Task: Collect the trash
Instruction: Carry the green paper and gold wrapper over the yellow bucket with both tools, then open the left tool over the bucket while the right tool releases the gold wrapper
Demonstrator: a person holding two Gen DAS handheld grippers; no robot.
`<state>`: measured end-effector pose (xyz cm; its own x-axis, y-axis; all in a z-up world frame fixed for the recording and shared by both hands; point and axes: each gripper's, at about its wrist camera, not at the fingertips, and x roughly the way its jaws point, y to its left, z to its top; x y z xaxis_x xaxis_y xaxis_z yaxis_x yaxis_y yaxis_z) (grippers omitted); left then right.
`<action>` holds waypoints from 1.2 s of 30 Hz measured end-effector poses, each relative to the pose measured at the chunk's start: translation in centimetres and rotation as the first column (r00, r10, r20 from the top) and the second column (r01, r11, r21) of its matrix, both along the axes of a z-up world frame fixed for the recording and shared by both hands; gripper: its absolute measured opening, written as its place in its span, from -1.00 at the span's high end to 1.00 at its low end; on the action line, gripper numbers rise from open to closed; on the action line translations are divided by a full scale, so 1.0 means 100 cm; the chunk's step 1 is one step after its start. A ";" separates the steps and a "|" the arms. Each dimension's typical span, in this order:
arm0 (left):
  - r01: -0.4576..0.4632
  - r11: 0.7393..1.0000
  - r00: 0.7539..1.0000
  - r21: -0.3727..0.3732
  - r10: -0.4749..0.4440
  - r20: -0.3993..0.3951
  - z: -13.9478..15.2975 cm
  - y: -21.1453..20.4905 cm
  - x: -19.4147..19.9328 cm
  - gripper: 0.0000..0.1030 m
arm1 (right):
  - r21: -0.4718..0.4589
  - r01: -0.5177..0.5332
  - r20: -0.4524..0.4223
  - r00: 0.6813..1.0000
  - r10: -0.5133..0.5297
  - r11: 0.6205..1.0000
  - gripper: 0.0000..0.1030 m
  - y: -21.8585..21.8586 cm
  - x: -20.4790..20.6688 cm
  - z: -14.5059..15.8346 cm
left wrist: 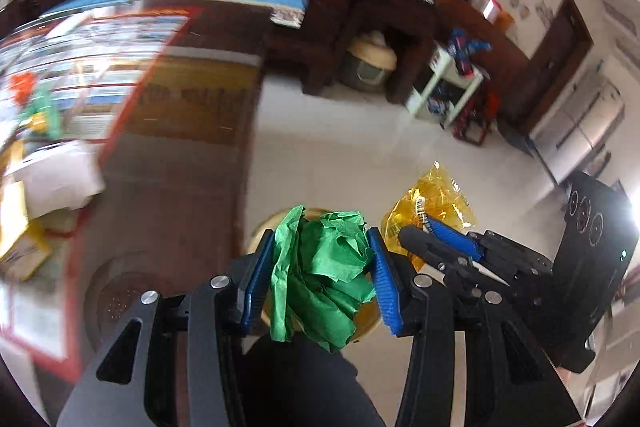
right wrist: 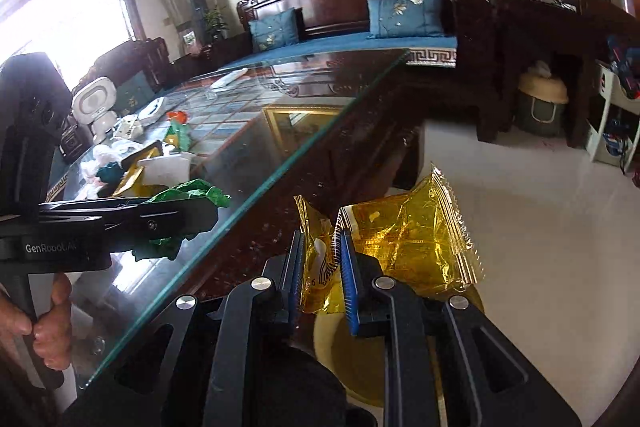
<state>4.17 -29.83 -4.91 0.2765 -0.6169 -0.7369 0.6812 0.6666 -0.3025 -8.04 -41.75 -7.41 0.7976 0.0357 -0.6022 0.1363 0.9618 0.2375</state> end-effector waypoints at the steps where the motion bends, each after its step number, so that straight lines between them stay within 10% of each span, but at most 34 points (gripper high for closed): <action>1: 0.017 1.000 1.000 0.017 -0.017 -0.004 -0.004 -0.017 0.001 0.10 | 0.009 0.014 -0.012 1.000 -0.014 1.000 0.66 -0.008 -0.001 -0.007; 14: 0.127 0.979 0.991 0.159 -0.118 -0.067 -0.056 -0.125 0.017 -0.50 | 0.097 0.115 -0.152 0.983 -0.099 0.989 0.66 -0.067 0.004 -0.077; 26: 0.074 0.982 0.995 0.171 -0.061 -0.080 -0.060 -0.106 0.030 -0.61 | 0.127 0.082 -0.221 0.974 -0.053 0.988 0.62 -0.066 0.023 -0.110; 36: 0.036 0.984 0.997 0.172 -0.024 -0.072 -0.054 -0.086 0.032 -0.63 | 0.062 0.047 -0.241 0.970 -0.031 0.997 -0.17 -0.041 0.035 -0.102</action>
<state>7.34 -38.43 -10.30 0.2042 -0.4857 -0.8500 0.6831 0.6926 -0.2317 -4.58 -45.89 -17.64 0.6321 0.0545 -0.7729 0.2339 0.9376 0.2573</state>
